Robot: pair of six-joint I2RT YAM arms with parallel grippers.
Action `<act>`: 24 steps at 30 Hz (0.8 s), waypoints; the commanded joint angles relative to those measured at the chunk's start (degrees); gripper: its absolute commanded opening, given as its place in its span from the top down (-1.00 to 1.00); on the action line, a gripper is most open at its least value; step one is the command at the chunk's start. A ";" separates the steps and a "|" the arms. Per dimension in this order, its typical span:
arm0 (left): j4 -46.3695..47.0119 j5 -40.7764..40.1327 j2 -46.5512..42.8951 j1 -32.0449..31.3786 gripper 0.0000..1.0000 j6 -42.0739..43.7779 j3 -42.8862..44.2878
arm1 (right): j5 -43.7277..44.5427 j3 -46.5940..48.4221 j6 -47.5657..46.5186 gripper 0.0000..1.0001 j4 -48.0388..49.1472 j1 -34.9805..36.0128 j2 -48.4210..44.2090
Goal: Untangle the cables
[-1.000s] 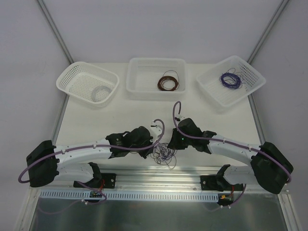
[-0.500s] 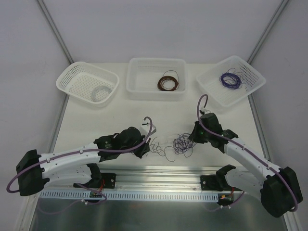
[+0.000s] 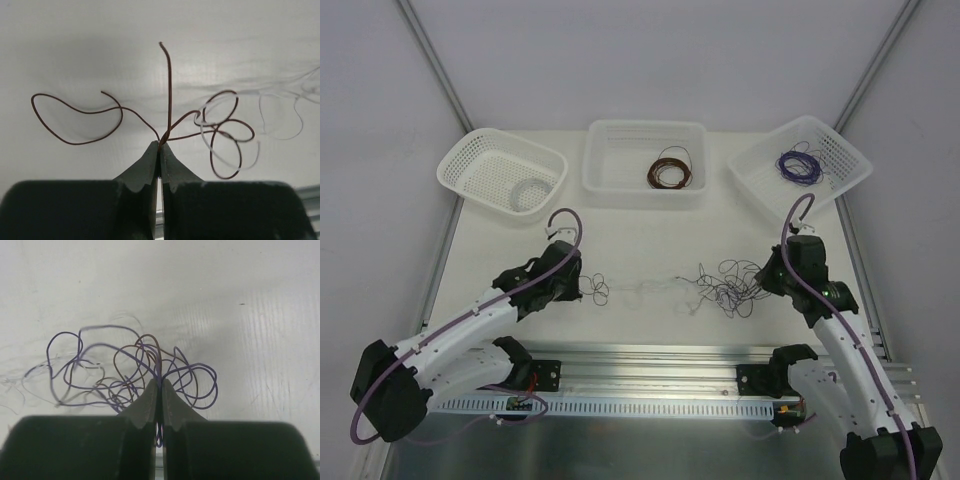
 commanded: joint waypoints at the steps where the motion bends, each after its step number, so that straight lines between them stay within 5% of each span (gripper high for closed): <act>1: -9.76 -6.69 0.10 2.67 1.00 -7.52 1.44 | 1.23 4.30 -1.62 0.99 -3.39 -1.64 -3.05; 13: 4.20 19.67 5.36 1.19 1.00 -1.99 3.90 | -0.97 3.78 -2.94 0.85 -3.22 -1.73 -0.07; 16: 6.75 20.81 8.61 -0.74 1.00 -3.13 4.69 | -3.76 3.51 -4.51 0.24 -2.95 -1.47 0.02; 19: 8.07 21.08 11.43 -2.68 0.95 -4.10 5.83 | -6.15 4.65 -6.01 -0.13 -2.17 0.20 -1.73; 24: 8.26 20.90 14.69 -3.56 0.74 -4.54 6.63 | -9.58 5.97 -6.28 -0.39 0.91 7.57 -2.09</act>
